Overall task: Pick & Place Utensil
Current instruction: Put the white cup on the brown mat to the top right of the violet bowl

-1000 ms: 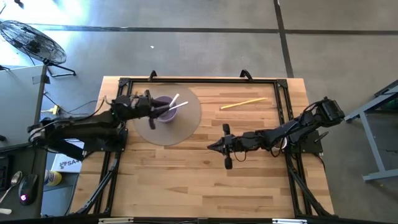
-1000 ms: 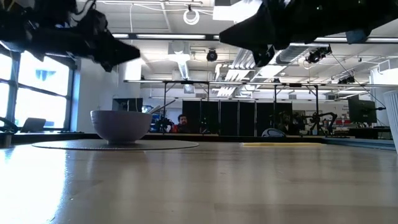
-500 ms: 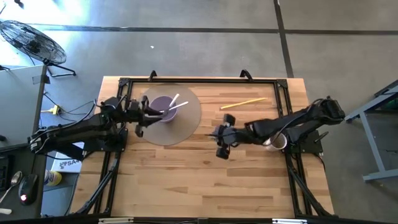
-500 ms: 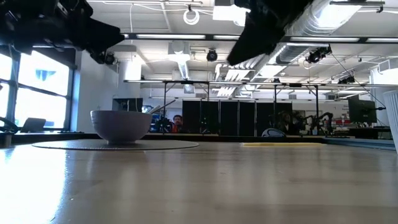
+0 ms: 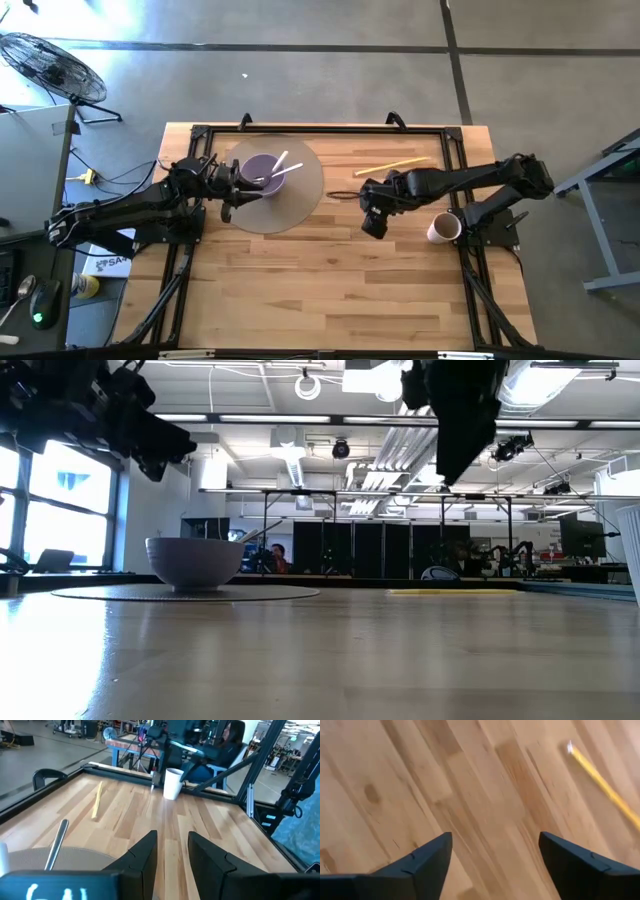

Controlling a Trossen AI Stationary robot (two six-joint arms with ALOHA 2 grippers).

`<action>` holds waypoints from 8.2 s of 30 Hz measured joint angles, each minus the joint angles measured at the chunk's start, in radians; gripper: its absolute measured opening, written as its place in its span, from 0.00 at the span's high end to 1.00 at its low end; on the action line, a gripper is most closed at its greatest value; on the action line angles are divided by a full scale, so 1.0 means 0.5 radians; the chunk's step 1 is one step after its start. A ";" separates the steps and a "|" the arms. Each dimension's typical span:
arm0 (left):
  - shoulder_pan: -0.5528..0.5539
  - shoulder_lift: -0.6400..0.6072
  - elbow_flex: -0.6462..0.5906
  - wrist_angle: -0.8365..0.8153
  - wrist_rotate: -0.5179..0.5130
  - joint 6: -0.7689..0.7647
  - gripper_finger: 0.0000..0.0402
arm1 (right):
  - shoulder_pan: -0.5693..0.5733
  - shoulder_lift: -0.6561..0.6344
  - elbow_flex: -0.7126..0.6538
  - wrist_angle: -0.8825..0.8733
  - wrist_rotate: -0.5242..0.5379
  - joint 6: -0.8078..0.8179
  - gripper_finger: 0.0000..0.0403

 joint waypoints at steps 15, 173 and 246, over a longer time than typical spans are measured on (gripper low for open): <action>0.000 -0.001 0.000 0.022 0.004 -0.032 0.74 | -0.393 0.530 -0.001 -0.839 -0.391 -0.010 0.17; 0.001 0.000 -0.001 -0.104 0.074 -0.015 0.74 | -0.202 0.566 -0.853 -0.436 -1.915 0.415 0.16; -1.858 1.421 0.298 0.508 -2.239 2.071 0.74 | -0.653 0.566 -0.745 2.369 -2.321 2.663 0.16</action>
